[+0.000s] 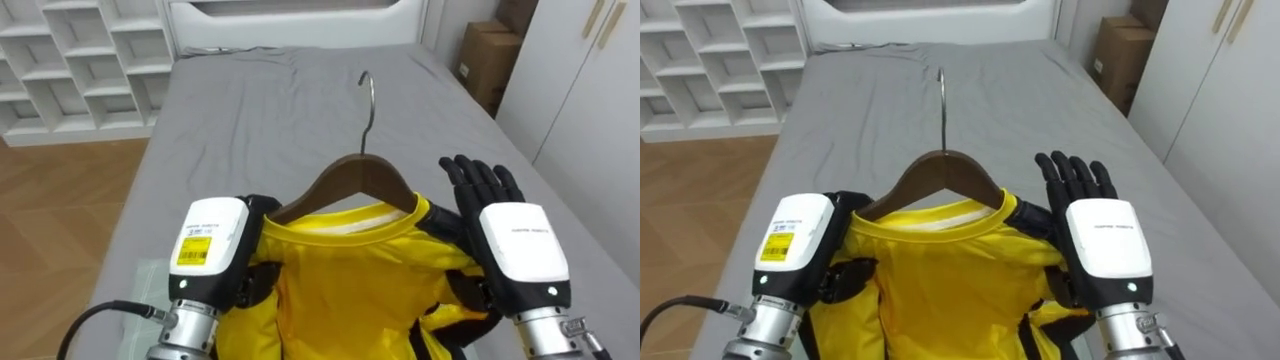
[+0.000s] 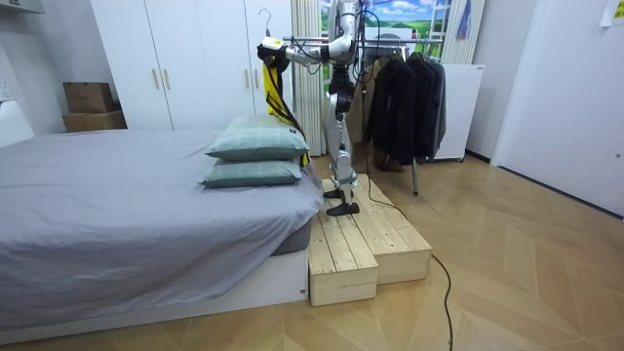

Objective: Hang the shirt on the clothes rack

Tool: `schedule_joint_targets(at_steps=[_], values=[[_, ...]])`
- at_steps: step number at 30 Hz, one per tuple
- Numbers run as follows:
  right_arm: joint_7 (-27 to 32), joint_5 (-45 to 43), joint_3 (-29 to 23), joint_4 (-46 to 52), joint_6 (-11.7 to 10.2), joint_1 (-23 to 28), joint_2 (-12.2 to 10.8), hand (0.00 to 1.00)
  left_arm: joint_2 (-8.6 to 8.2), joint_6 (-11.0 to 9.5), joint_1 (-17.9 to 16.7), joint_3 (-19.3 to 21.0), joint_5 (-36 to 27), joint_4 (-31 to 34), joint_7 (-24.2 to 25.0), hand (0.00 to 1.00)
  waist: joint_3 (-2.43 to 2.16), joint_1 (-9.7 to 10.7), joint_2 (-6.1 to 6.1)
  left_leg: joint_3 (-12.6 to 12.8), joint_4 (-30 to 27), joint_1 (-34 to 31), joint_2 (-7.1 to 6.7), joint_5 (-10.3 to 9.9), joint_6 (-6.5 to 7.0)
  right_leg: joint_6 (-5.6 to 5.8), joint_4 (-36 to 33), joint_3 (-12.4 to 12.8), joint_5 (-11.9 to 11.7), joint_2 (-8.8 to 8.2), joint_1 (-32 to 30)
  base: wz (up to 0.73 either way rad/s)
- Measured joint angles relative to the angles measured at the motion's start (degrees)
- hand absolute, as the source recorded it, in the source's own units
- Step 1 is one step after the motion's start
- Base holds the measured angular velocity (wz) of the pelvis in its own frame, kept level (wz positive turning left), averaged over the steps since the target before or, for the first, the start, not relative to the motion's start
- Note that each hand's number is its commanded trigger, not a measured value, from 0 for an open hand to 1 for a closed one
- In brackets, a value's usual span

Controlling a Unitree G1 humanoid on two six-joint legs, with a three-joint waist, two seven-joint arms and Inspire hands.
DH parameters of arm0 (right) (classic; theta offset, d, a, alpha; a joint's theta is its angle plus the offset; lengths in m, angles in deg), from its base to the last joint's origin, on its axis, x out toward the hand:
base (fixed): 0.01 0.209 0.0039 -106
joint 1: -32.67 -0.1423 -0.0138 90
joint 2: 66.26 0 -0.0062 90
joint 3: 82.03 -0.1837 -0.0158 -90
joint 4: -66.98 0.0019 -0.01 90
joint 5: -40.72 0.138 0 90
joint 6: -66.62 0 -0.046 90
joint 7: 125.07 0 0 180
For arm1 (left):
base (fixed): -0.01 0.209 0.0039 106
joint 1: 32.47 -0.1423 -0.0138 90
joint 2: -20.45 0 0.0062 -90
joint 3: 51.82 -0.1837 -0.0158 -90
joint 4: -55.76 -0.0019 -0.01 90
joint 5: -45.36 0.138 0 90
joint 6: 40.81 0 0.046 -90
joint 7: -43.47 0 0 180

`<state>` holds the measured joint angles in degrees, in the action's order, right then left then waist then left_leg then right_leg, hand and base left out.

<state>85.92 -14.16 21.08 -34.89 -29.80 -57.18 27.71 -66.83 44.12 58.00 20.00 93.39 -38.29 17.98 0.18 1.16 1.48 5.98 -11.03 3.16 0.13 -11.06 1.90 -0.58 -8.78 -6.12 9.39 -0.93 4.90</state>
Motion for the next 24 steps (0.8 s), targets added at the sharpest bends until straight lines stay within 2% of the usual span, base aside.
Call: schedule_joint_targets(at_steps=[11,19,23,24], values=[[0.1,0.3,0.9,-2.9,-0.1,-1.8,0.0,0.00,0.67,0.0,0.0,0.1,0.5,0.0,0.0,1.00,0.10,-0.2,0.14,-0.3,-0.3,-0.5,-0.01,0.0,-0.02,0.00,0.2,-0.2,0.0,0.03,-0.2,0.00],[0.1,0.0,1.4,-3.9,-0.1,-3.7,-0.1,0.00,0.35,0.0,0.0,0.2,0.5,0.0,0.0,1.00,0.42,-0.4,0.63,-0.6,-0.3,-0.6,-0.02,0.0,-0.01,0.00,0.2,-0.5,0.0,0.02,-0.2,0.00],[0.1,0.1,1.4,-3.9,-0.1,-3.7,-0.1,0.00,0.19,0.0,0.0,0.2,0.5,0.0,0.1,1.00,0.44,-1.2,0.65,-0.7,-0.3,-0.6,-0.02,0.0,-0.01,0.00,0.1,-0.5,0.0,0.03,-0.2,0.00],[0.1,0.1,1.4,-3.9,-0.1,-3.7,-0.1,0.58,0.19,0.0,0.0,0.2,0.5,0.0,0.1,1.00,0.44,-1.3,0.65,-0.7,-0.3,-0.6,-0.02,0.0,-0.01,0.00,0.1,-0.5,0.0,0.04,-0.2,0.00]])
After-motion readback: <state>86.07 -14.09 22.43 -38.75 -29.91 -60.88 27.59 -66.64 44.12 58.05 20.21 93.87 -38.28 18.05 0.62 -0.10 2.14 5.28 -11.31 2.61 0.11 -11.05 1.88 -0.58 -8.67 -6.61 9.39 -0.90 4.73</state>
